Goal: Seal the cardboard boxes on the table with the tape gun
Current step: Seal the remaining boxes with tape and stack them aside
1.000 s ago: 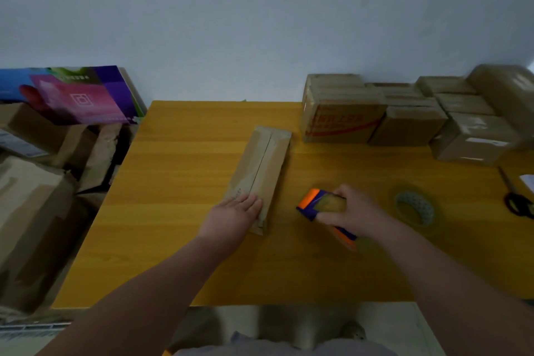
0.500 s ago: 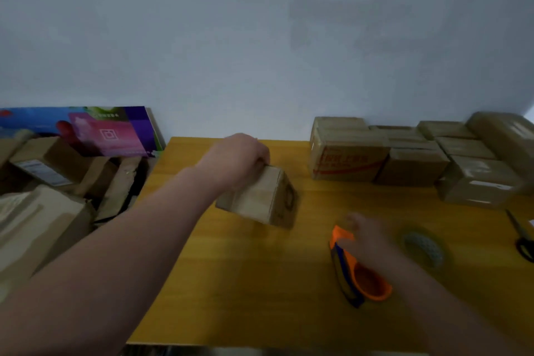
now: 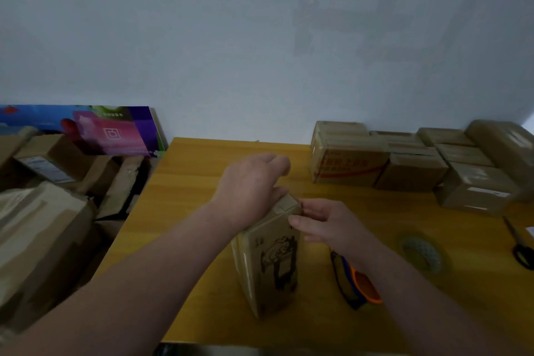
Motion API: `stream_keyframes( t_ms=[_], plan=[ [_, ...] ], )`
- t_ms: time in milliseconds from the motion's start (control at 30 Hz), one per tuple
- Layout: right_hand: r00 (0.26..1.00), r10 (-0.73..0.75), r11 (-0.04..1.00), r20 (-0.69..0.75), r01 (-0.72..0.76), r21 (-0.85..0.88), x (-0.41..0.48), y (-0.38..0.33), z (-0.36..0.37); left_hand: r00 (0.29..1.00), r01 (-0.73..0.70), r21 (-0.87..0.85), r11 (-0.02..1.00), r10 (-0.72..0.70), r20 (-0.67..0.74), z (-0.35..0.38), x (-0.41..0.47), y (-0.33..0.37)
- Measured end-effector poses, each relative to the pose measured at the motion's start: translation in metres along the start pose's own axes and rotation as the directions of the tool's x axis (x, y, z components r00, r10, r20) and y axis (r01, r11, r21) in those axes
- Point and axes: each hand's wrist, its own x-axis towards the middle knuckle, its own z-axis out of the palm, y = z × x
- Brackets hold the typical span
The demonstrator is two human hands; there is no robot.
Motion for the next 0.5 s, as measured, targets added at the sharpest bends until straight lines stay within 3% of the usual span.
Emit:
stream_keyframes(
  t_ms=[100, 333, 500],
  plan=[
    [1.000, 0.012, 1.000, -0.016, -0.013, -0.010, -0.003, 0.001, 0.004, 0.999, -0.004, -0.087, 0.996, 0.000, -0.049, 0.005, -0.016, -0.001],
    [0.989, 0.067, 0.993, -0.130, -0.053, 0.106, -0.007, 0.008, 0.004, 0.994, -0.030, -0.444, 0.896, 0.075, 0.083, 0.002, -0.041, -0.012],
    [0.973, 0.152, 0.963, -0.176, -0.105, 0.247, -0.009, 0.008, 0.008, 0.998, -0.026, -0.491, 0.871, 0.049, 0.036, 0.012, -0.055, -0.011]
  ],
)
